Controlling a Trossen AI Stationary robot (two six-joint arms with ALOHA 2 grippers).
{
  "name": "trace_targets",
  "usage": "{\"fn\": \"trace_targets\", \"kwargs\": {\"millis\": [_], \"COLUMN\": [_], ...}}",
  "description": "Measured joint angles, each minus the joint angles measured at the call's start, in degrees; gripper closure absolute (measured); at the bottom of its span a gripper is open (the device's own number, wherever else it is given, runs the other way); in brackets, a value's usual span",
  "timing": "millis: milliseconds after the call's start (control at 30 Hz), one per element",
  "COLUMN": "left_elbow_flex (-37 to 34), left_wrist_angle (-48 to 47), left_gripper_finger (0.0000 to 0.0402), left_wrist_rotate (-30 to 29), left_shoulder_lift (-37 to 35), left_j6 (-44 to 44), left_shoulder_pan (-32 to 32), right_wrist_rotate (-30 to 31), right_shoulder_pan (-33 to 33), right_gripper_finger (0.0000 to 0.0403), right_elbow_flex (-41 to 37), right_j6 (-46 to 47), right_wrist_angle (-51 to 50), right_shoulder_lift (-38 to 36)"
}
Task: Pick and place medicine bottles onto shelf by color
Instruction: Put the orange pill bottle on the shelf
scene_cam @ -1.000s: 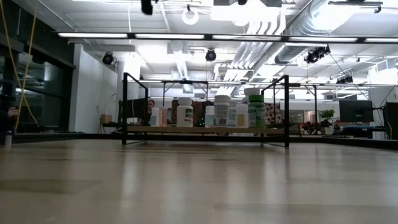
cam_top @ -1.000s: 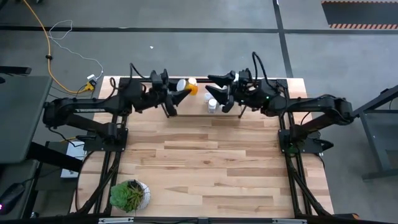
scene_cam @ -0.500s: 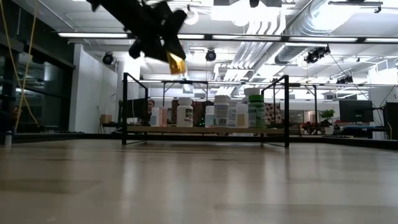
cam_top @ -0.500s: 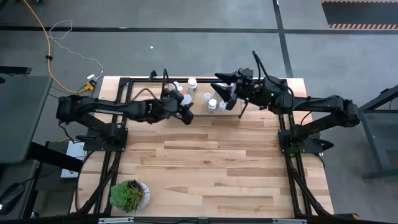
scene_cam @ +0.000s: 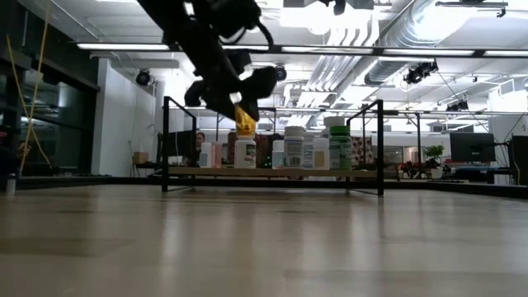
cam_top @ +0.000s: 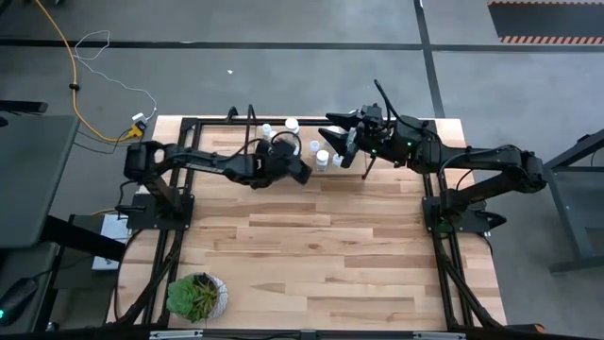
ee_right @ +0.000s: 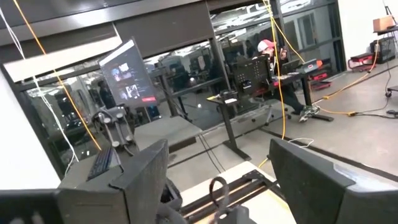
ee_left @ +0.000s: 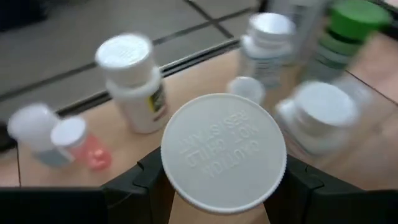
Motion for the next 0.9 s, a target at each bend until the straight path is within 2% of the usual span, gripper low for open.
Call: {"fn": "trace_targets", "kwargs": {"millis": [167, 267, 667, 900], "left_elbow_flex": [0.2, 0.1, 0.2, 0.2], "left_wrist_angle": [-0.9, -1.7, -1.5, -1.6], "left_gripper_finger": [0.0222, 0.0222, 0.0221, 0.0195], "left_wrist_rotate": [-0.3, -0.3, -0.1, -0.5], "left_shoulder_lift": [2.8, 4.3, 8.8, 8.9], "left_j6": [-13.2, -16.8, -18.2, -15.3], "left_shoulder_pan": [1.6, 2.1, 2.1, 3.0], "right_wrist_rotate": [0.0, 0.0, 0.0, 0.0], "right_shoulder_pan": [0.0, 0.0, 0.0, 0.0], "right_gripper_finger": [0.013, 0.013, 0.013, 0.013], "right_elbow_flex": [0.0, 0.0, 0.0, 0.0], "right_j6": [0.2, 0.2, 0.0, 0.2], "right_wrist_angle": [-0.6, -0.8, -2.1, -3.2], "right_shoulder_lift": [0.0, 0.0, 0.0, 0.0]}}
